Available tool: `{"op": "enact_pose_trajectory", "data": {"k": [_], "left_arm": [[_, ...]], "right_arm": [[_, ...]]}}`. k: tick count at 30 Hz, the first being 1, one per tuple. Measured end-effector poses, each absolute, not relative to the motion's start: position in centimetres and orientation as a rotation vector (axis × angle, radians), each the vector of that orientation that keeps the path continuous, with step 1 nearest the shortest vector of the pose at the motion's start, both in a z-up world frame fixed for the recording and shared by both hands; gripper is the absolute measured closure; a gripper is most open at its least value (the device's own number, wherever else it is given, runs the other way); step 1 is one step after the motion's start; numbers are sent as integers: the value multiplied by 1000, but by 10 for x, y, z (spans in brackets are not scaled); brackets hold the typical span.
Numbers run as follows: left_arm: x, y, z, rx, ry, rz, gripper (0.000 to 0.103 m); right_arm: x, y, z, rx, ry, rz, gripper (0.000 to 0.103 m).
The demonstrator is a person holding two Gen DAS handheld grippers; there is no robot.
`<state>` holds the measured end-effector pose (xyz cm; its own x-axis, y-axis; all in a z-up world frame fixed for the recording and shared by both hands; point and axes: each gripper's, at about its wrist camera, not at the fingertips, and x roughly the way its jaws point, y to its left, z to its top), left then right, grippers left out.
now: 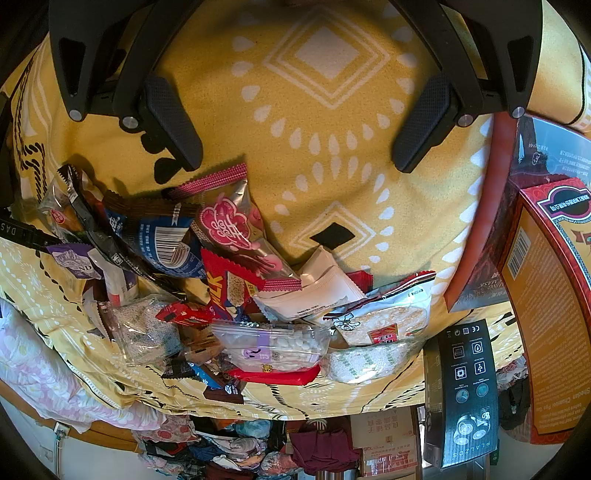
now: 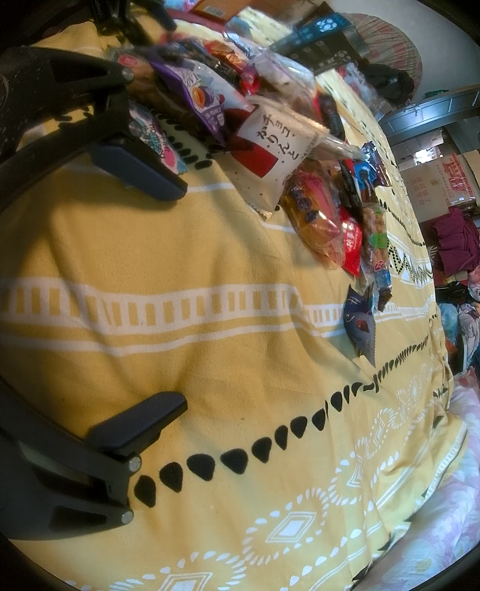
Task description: Organize snacks
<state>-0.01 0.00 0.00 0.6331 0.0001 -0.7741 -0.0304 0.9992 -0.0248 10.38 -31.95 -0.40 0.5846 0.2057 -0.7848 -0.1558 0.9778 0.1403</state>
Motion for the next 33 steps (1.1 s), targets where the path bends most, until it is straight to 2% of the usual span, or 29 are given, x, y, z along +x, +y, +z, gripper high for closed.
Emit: {"op": "enact_pose_trajectory", "data": {"k": [3,4,8,11,15,17,20,24,29,33], "left_arm": [[0,1,0,-40,886,12,0],[1,1,-1,-42,886,11,0],[-2,6,1,-55,881,2,0],[-4,7,1,-59,882,-1,0],[-4,4,0,-59,884,-2,0],[-4,4,1,-59,884,-2,0],[-3,4,0,-56,886,-1,0],[-3,4,0,-57,886,-2,0],[-2,5,0,-66,886,-7,0],[-3,6,1,-71,883,-10,0]], "right_arm": [[106,-318,2,37,990,204,0],[104,-317,7,46,1020,201,4],[89,-310,44,188,980,368,36],[77,-286,66,187,936,505,49],[80,-228,73,133,964,659,49],[88,-193,65,76,990,713,47],[96,-150,39,-103,1059,704,50],[98,-174,40,-104,1058,616,53],[87,-243,69,-53,993,446,49],[67,-232,99,102,983,591,49]]}}
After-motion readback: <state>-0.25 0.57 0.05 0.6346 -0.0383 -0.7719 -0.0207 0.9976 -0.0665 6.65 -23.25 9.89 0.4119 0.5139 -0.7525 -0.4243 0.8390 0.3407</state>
